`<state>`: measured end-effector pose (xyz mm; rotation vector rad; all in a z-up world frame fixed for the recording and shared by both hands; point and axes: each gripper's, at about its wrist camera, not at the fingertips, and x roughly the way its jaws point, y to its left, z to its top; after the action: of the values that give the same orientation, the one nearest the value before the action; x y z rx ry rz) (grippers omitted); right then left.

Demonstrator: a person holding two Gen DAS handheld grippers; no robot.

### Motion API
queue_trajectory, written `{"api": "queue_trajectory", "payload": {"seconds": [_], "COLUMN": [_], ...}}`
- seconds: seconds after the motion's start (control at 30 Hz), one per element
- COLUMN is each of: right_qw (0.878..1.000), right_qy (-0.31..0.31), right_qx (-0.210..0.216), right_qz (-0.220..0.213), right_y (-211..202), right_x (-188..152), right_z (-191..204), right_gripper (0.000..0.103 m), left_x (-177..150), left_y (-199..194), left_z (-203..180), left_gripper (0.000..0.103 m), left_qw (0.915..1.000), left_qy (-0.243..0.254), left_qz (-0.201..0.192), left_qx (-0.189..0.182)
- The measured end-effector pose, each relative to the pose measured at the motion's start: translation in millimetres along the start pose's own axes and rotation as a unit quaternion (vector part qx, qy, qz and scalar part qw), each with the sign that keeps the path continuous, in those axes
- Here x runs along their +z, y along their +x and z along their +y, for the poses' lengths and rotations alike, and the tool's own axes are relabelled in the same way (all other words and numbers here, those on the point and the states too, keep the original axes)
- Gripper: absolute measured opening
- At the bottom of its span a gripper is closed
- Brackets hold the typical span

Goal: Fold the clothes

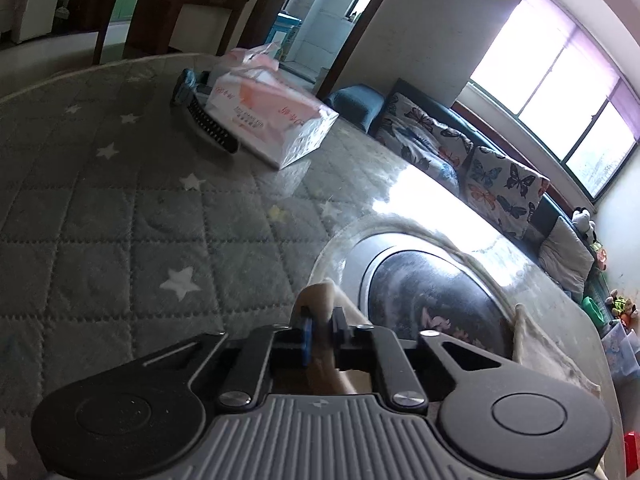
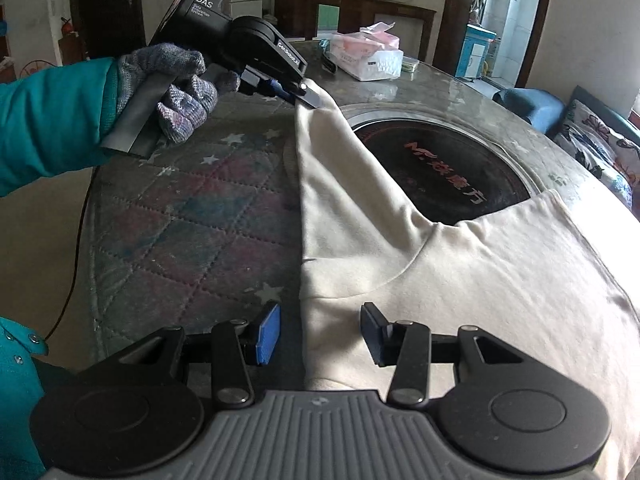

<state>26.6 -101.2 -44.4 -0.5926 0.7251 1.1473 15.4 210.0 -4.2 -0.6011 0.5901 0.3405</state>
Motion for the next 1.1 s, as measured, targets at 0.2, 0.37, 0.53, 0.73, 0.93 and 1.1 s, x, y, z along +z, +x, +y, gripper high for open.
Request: {"api": "queue_trajectory", "payload": {"seconds": [0.2,0.37,0.53,0.73,0.93,1.1], "right_qw": [1.0,1.0,1.0,1.0,1.0,1.0], "right_qy": [0.009,0.008,0.011,0.017,0.014,0.01], "right_qx": [-0.005,-0.004,-0.006,-0.012,-0.013,-0.007], "right_qz": [-0.002,-0.001,-0.008,-0.009,-0.013,-0.024], "right_y": [-2,-2,-6,-4,1,1], "right_x": [-1,-1,0,3,5,9], "right_z": [-2,-1,-2,-5,-1,3], "right_gripper": [0.044,0.044,0.045,0.045,0.045,0.045], "left_x": [7,3,-4,-4,-8,-7], "left_y": [-33,-19,-4,-2,7,12], "left_z": [-21,-13,9,7,-1,0], "left_gripper": [0.006,0.011,0.012,0.044,0.036,0.008], "left_qw": [0.991,0.9953,0.9993,0.9994,0.9987,0.9984], "left_qy": [0.05,0.067,0.036,0.034,0.045,0.046], "left_qz": [-0.066,-0.035,-0.003,0.003,0.008,0.005], "left_qx": [-0.105,-0.061,-0.007,0.003,0.02,0.033]}}
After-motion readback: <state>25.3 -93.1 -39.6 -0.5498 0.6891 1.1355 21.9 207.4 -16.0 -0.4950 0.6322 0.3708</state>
